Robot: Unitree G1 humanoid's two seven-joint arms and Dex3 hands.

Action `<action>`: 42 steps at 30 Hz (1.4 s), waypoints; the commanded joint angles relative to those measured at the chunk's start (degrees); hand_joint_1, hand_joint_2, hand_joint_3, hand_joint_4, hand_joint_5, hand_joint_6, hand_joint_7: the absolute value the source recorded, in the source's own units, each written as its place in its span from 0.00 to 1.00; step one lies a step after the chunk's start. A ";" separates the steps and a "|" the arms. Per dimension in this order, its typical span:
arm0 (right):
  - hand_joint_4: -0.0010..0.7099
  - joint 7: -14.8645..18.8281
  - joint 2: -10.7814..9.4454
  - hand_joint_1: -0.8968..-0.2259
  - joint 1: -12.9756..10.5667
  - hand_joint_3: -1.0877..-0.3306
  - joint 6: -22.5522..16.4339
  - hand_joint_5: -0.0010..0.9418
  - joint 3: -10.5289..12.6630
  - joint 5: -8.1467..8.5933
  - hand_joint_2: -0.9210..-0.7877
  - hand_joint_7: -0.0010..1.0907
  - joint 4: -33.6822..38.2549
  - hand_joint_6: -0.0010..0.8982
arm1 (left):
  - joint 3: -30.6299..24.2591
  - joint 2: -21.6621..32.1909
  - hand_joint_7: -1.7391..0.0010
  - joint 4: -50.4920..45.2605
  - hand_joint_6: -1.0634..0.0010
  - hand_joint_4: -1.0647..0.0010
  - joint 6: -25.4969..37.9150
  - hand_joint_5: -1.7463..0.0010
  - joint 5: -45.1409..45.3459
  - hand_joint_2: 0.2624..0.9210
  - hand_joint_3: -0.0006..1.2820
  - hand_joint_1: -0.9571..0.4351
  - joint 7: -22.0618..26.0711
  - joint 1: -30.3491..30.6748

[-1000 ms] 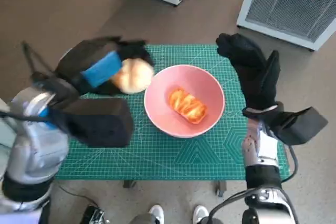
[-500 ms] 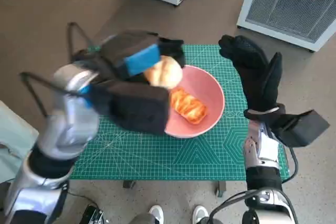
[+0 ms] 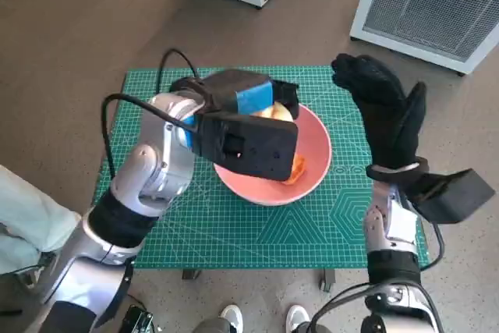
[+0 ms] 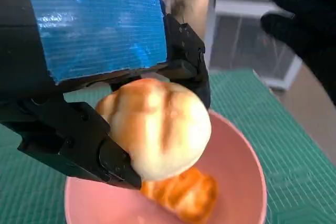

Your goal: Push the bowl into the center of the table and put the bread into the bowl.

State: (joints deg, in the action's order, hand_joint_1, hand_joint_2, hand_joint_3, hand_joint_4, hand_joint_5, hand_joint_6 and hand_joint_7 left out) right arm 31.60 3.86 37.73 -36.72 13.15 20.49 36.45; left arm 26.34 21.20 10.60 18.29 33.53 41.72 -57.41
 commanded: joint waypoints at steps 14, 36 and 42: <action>0.34 -0.78 -0.01 0.31 -1.54 0.50 1.75 0.00 0.02 0.35 0.00 0.39 -1.21 0.13 | -8.18 3.46 1.00 -1.58 0.85 1.00 -7.77 1.00 -14.35 0.67 0.04 0.52 4.33 5.73; 0.34 -1.91 0.60 0.32 -0.36 0.51 1.61 0.00 -0.28 -0.65 0.00 0.38 -2.12 0.13 | -31.79 -5.32 0.99 9.23 0.85 0.99 -34.32 1.00 -44.30 0.85 0.07 0.46 -4.57 17.59; 0.34 -2.74 0.61 0.34 0.51 0.51 1.56 0.00 -0.78 -1.36 0.00 0.38 -2.37 0.14 | -34.49 -9.70 0.97 11.14 0.81 0.93 -40.48 0.99 -43.40 0.95 0.07 0.36 -14.37 19.87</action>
State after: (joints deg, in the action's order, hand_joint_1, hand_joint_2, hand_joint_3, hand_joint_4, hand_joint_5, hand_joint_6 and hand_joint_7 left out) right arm 29.71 4.27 38.07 -35.77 12.79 19.87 34.07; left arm -6.64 13.70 20.53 -19.07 -9.74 31.58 -38.77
